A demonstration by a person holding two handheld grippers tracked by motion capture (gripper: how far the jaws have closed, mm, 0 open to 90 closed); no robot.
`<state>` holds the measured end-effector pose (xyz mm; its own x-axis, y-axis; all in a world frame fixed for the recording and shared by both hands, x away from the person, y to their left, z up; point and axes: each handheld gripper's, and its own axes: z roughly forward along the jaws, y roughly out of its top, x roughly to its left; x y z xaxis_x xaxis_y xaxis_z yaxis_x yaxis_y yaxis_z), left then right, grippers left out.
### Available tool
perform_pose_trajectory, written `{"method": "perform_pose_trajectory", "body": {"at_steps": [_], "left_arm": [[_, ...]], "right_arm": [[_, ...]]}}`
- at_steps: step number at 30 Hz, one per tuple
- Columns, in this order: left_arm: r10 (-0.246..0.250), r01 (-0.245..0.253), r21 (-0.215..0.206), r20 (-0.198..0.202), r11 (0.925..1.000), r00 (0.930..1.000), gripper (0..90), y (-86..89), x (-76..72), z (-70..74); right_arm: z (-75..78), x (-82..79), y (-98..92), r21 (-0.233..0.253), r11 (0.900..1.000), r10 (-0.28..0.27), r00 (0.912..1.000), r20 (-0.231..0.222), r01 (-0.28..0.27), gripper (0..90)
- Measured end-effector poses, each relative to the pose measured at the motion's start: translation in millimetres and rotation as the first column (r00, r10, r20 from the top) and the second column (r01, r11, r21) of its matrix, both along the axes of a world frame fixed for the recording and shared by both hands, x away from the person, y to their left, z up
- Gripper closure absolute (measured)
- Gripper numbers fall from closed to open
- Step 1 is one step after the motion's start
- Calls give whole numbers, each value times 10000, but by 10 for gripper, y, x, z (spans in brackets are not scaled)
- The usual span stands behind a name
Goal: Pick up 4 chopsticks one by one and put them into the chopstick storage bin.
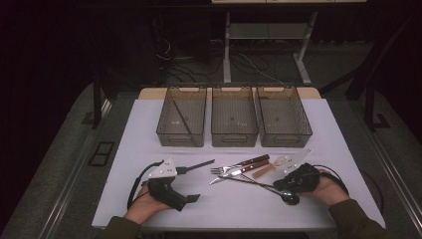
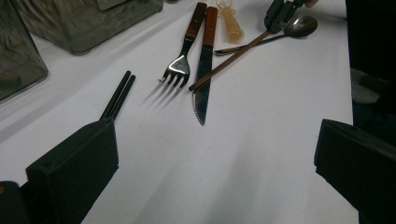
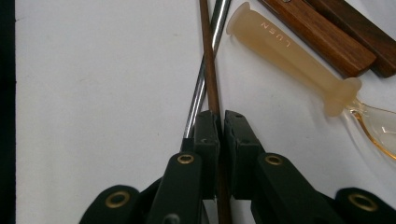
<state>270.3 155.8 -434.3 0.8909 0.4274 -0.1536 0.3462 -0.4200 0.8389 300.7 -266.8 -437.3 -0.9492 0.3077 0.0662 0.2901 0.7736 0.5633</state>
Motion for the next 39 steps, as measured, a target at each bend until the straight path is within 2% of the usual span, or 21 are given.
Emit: {"method": "perform_pose_trajectory", "body": {"at_steps": [8, 10, 12, 13, 17, 19, 24, 26, 27, 28, 30, 32, 39], "left_arm": [[-6, 6, -3, -1, 10000, 10000, 0, 2, 1, 0], [-7, 7, -5, -4, 10000, 10000, 0, 2, 1, 0], [3, -3, -10, -7, 10000, 10000, 0, 2, 1, 0], [0, 0, -11, -7, 10000, 10000, 0, 3, 1, 0], [-1, 1, -11, -16, 10000, 10000, 0, 3, 2, -1], [-2, 2, 0, -11, 10000, 10000, 0, 3, 1, 0], [7, -7, -7, -15, 10000, 10000, 0, 3, 3, -1], [-3, 3, 12, -8, 10000, 10000, 0, 5, 4, -1], [-5, 5, 7, -5, 10000, 10000, 0, 5, 4, 0], [1, -1, 1, -5, 10000, 10000, 0, 6, 4, 0], [2, -2, 12, -12, 10000, 10000, 0, 6, 4, 0], [6, -6, 11, -8, 10000, 10000, 0, 6, 4, 0], [51, -51, 22, -7, 10000, 10000, 0, 4, 7, -2]], "right_arm": [[10, -4, 2, 95, 9999, 133, 9999, -38, -132, 849], [22, -3, 1, 252, 9995, 209, 9997, -105, -207, 850], [32, 8, -11, 390, 9986, 356, 9993, 61, -358, 850], [47, -7, -11, 416, 9989, 237, 9997, -58, -234, 850], [82, -10, -36, 773, 9966, 296, 9995, -52, -291, 851], [103, -6, -53, 906, 9954, 307, 9995, 81, -313, 851], [172, -16, -87, 1406, 9894, 340, 9993, 165, -360, 851], [203, -35, -91, 1746, 9845, 188, 9998, -11, -183, 851], [213, -22, -107, 1744, 9841, 316, 9994, 139, -335, 851], [229, -40, -104, 1983, 9800, 178, 9998, -98, -155, 851], [254, -38, -116, 2085, 9778, 200, 9998, 33, -203, 851], [286, -54, -118, 2381, 9712, 77, 9999, -129, -44, 851], [376, -31, -152, 2782, 9602, -285, 9995, 101, 245, 850]]}}
